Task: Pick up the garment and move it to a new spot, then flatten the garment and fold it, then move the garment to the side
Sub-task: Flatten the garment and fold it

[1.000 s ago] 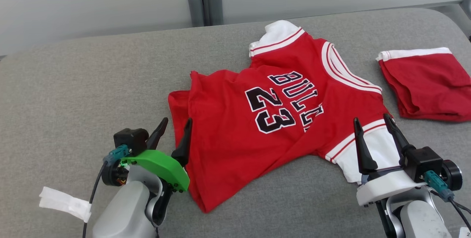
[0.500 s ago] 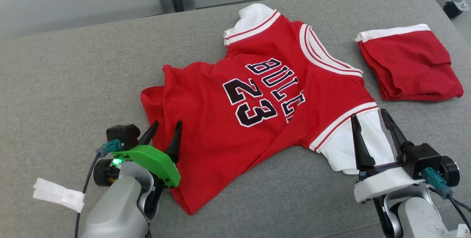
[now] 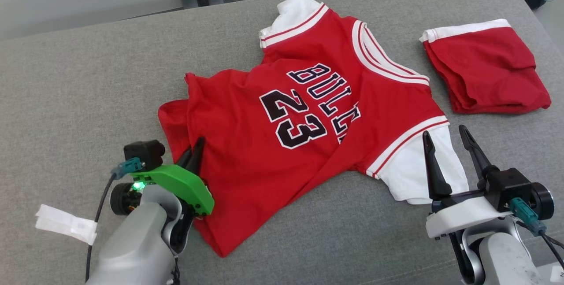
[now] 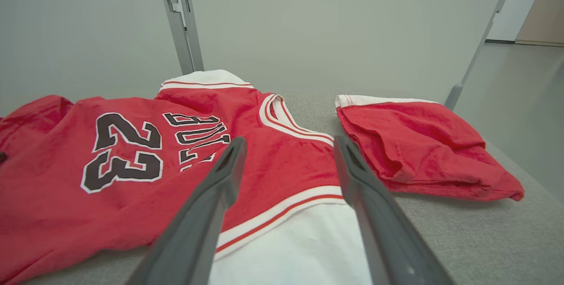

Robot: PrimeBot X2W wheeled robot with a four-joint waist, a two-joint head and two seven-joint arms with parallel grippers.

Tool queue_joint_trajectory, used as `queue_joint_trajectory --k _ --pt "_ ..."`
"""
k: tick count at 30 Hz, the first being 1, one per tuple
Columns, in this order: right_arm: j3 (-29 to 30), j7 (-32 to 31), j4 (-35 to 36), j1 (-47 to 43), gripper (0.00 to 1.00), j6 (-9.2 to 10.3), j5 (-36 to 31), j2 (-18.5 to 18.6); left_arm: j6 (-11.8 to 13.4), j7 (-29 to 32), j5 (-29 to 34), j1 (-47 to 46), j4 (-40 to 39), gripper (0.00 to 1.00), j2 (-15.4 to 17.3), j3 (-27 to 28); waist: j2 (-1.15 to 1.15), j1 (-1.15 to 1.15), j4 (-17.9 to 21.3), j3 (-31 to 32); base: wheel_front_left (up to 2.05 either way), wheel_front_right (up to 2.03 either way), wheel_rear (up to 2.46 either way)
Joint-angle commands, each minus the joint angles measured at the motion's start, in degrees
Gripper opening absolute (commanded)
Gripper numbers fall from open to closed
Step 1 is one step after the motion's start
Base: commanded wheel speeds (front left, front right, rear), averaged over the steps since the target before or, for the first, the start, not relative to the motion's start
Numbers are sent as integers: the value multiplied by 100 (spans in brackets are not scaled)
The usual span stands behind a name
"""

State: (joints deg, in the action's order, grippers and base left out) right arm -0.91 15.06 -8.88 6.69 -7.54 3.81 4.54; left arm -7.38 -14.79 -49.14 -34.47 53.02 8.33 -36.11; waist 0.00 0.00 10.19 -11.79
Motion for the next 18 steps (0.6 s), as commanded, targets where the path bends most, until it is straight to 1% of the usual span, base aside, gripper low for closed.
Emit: queue_joint_trajectory --k 1,2,6,9,11,18 --pt "29 14 32 52 100 11 15 15 -21 -48 -17 -140 -72 0 118 78 0 0 -30 -19 0 0 0" --pt "46 14 36 48 100 11 9 13 -21 -45 10 -189 -157 0 169 192 0 0 -49 -28 0 0 0" --pt "86 14 68 57 100 11 -16 -8 -12 -41 310 -147 -774 0 332 952 0 0 -146 -77 0 0 0" --pt "72 14 96 69 100 11 -28 -18 19 -38 725 -5 -1258 0 389 1477 0 0 -197 -136 0 0 0" --pt "46 14 117 97 100 11 -30 -21 18 -39 965 3 -1411 0 425 1725 0 0 -209 -202 0 0 0" --pt "-48 14 194 191 100 11 -37 10 0 -39 1519 -369 -1343 0 603 2090 0 0 -119 -512 0 0 0"
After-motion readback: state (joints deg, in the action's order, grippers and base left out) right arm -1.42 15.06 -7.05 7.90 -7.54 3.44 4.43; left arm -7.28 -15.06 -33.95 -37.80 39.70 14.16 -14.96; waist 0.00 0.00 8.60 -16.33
